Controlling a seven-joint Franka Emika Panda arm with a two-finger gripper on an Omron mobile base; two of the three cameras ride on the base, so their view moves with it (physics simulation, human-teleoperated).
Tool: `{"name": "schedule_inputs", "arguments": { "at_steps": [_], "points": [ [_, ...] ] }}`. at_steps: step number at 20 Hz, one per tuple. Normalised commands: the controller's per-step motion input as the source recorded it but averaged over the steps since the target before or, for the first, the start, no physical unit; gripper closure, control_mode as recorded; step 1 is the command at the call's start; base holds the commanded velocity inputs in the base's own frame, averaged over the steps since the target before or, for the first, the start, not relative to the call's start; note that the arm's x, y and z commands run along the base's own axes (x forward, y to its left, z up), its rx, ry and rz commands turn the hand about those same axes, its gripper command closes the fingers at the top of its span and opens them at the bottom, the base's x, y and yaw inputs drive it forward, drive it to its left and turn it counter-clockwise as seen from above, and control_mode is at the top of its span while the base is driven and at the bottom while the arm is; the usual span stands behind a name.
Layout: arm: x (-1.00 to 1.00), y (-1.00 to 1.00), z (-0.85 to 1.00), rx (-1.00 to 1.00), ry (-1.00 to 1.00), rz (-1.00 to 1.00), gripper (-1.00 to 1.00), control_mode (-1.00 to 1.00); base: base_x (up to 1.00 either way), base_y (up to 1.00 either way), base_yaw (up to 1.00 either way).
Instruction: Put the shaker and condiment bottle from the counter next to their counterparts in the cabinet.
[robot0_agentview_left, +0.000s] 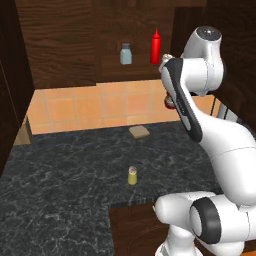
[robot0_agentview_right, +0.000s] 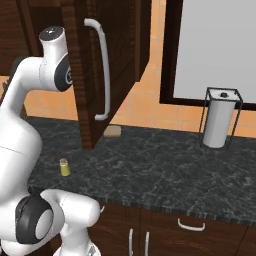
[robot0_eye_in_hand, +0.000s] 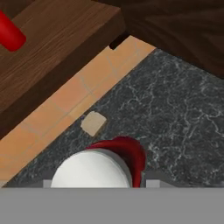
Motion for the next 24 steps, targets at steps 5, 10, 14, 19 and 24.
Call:
{"name": "schedule_inputs", "arguments": {
  "at_steps": [5,10,14,19,24],
  "points": [
    [0.09,0.0,0.15,0.0,-0.13,0.02,1.0,-1.0,0.0,0.0,0.0],
    [0.33,0.0,0.12,0.0,-0.01,0.0,1.0,-1.0,0.0,0.0,0.0],
    [0.32,0.0,0.26,0.0,0.0,0.0,1.0,-1.0,0.0,0.0,0.0],
    [0.22,0.0,0.44,0.0,0.0,0.04,1.0,-1.0,0.0,0.0,0.0],
    [0.13,0.0,0.42,0.0,-0.01,0.05,1.0,-1.0,0.0,0.0,0.0]
  ]
}}
